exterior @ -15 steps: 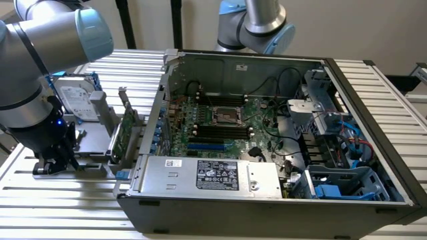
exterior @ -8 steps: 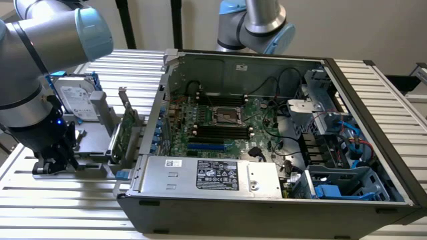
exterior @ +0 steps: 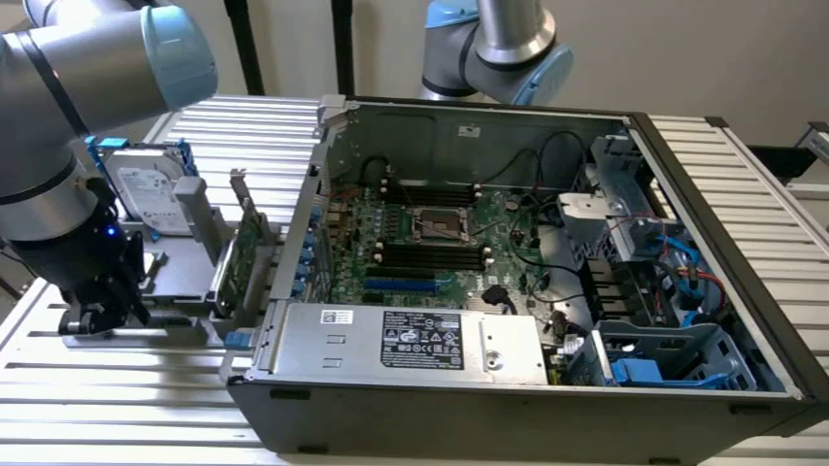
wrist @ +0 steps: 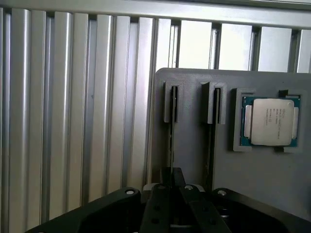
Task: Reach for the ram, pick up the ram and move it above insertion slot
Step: 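Pick up the ram and move it above insertion slot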
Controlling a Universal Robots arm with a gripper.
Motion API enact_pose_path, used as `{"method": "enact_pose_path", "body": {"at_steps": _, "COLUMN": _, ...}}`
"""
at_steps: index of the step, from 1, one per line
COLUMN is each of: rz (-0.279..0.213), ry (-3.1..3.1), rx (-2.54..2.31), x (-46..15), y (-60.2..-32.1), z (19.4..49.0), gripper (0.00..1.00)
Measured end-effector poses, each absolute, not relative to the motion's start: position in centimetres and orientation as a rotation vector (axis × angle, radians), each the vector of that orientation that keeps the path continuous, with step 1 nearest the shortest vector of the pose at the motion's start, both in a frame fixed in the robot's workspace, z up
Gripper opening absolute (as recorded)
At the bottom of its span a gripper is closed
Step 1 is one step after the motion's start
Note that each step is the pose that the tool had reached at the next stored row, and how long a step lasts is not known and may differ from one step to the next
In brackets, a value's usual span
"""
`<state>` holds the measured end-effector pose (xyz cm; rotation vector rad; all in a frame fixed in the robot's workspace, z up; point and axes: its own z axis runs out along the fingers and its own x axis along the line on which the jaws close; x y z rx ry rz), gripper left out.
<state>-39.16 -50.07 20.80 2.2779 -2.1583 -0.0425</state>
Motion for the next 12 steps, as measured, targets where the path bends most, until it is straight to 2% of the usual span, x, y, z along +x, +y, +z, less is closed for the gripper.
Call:
{"method": "enact_pose_path", "body": {"at_steps": 6, "rz": -0.043, "ry": -2.158, "rx": 2.278, "x": -39.2, "y": -50.1, "z": 22.2, "gripper": 0.13}}
{"method": "enact_pose_path", "body": {"at_steps": 12, "rz": -0.043, "ry": -2.158, "rx": 2.278, "x": -39.1, "y": -50.1, "z": 24.8, "gripper": 0.13}}
